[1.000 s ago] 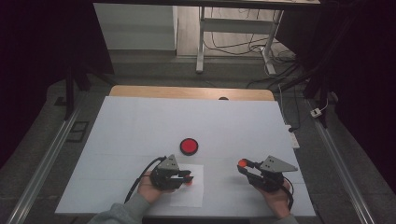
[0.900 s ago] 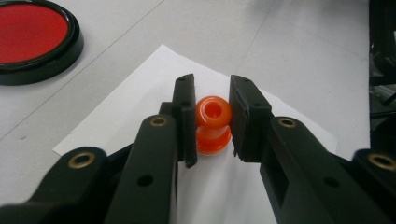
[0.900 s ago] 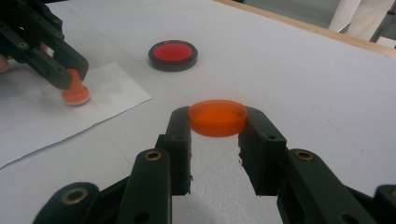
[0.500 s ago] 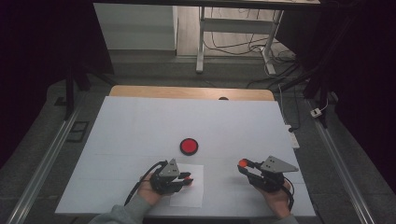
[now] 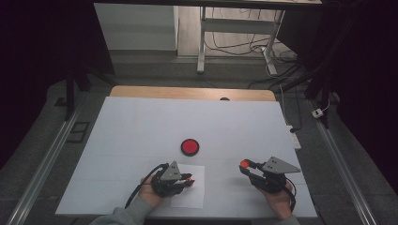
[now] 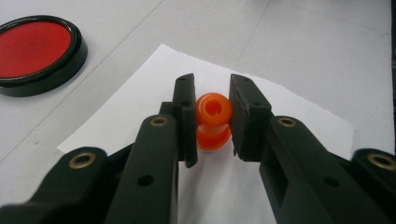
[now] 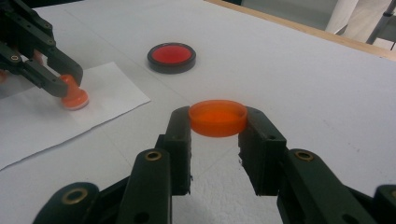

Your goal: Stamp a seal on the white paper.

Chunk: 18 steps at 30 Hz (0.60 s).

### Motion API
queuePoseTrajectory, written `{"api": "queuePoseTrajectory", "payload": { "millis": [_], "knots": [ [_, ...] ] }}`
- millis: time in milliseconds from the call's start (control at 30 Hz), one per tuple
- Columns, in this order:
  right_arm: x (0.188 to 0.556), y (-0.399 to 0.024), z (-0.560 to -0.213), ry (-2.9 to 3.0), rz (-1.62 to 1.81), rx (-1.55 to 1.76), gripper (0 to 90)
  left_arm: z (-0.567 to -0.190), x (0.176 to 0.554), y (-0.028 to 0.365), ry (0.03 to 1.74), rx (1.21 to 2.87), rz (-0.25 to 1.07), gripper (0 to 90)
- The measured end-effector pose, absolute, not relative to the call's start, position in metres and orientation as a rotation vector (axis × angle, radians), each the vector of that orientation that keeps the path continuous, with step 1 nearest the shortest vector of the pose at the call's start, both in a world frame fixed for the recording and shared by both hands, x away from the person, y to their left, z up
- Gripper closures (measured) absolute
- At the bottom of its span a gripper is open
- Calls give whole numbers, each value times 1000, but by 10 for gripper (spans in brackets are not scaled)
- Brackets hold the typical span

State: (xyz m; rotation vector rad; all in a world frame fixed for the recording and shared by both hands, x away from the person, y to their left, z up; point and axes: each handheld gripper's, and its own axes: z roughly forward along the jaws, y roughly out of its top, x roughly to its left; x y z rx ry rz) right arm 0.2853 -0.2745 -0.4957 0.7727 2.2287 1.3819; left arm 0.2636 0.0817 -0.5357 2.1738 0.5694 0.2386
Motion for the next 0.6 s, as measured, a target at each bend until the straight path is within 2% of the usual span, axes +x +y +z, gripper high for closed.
{"api": "queuePoseTrajectory", "payload": {
  "millis": [600],
  "knots": [
    [286, -276, -494, 2235, 1375, 769, 647, -538, 263, 82, 558, 2161, 246, 734]
  ]
}}
